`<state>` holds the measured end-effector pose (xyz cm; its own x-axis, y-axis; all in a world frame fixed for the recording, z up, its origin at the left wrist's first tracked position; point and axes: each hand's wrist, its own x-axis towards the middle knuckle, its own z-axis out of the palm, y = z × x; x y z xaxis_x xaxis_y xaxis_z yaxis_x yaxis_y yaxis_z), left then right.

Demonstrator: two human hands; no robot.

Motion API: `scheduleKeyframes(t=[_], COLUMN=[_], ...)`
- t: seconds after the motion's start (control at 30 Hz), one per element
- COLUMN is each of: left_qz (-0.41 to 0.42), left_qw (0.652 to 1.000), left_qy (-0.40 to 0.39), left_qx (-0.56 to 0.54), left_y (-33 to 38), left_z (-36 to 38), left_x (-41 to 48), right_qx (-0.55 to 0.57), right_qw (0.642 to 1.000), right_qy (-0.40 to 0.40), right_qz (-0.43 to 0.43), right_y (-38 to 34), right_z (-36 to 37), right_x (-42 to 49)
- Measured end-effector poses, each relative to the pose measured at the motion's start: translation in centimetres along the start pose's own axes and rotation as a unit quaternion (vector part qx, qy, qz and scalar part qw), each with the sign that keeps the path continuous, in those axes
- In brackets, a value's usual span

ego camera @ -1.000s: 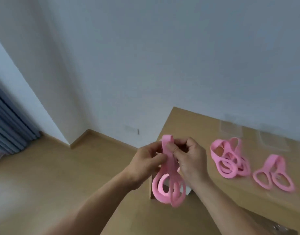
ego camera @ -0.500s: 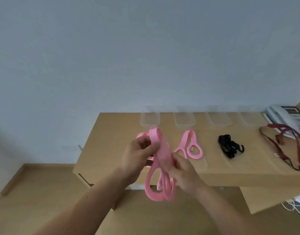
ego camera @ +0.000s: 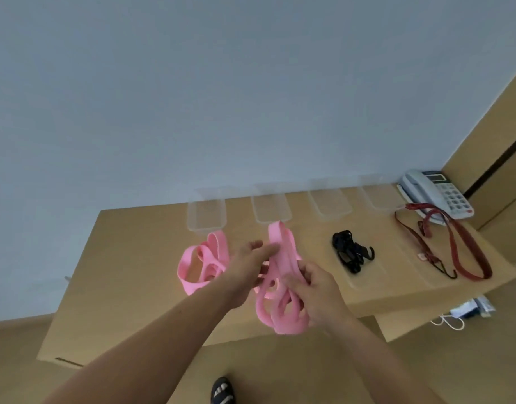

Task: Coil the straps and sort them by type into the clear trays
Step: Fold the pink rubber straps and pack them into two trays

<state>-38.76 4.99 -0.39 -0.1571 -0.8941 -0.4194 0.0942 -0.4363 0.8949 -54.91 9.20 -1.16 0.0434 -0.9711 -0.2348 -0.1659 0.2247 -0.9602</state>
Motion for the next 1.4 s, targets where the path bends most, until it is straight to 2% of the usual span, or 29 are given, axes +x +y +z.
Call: scheduleKeyframes(t=[0.13,0.27,0.4,0.5,0.6,0.67,0.77,0.87,0.97,1.07,1.13,1.27,1.33,1.4], left_qz=[-0.067,-0.056,-0.069,-0.061,-0.067,-0.067,-0.047,-0.034,-0.034,0.0,0.02,0.019,0.008,-0.009], left_qw=[0.995,0.992,0.996,0.996,0.99,0.972,0.926,0.856,0.817,0.794,0.801,0.847,0.852,0.84], left_qy=[-0.067,-0.102,-0.051,0.006,0.032,0.034,0.048,0.065,0.071,0.073,0.072,0.109,0.103,0.062], left_qx=[0.021,0.042,0.025,0.071,0.124,0.224,0.371,0.512,0.572,0.604,0.594,0.519,0.514,0.54], left_y=[-1.5,-1.7,-2.2,-2.7,-3.6,-4.3,-4.8,-5.0,-5.8,-6.5,-6.7,-6.6,-6.7,-7.0], left_z=[-1.3,-2.3,-2.6,-2.2,-1.4,-0.5,0.9,1.4,2.0,2.6,2.9,3.2,3.0,2.9], left_x=[2.6,5.2,7.5,8.9,10.1,10.4,10.5,10.5,9.9,9.7,9.5,9.4,9.3,9.1], right_qx=[-0.006,-0.048,-0.051,-0.053,-0.111,-0.167,-0.222,-0.27,-0.32,-0.303,-0.27,-0.18,-0.166,-0.183], right_qw=[0.999,0.993,0.991,0.989,0.984,0.977,0.966,0.955,0.938,0.941,0.949,0.964,0.968,0.967], right_qy=[-0.016,-0.028,-0.034,-0.052,-0.046,-0.04,-0.053,-0.058,-0.087,-0.103,-0.108,-0.106,-0.102,-0.097], right_qz=[0.051,0.101,0.118,0.124,0.132,0.13,0.12,0.106,0.099,0.109,0.125,0.162,0.157,0.151], right_y=[0.1,1.0,2.0,2.5,3.6,4.6,5.7,6.6,7.2,7.2,7.0,6.2,6.3,6.7], right_z=[-0.5,0.2,0.4,0.1,-0.6,-1.1,-1.6,-2.4,-3.1,-3.8,-4.1,-4.4,-4.4,-4.6], right_x=[3.7,7.1,9.9,11.8,13.9,14.7,14.9,15.3,15.7,16.0,16.2,16.8,16.9,16.9])
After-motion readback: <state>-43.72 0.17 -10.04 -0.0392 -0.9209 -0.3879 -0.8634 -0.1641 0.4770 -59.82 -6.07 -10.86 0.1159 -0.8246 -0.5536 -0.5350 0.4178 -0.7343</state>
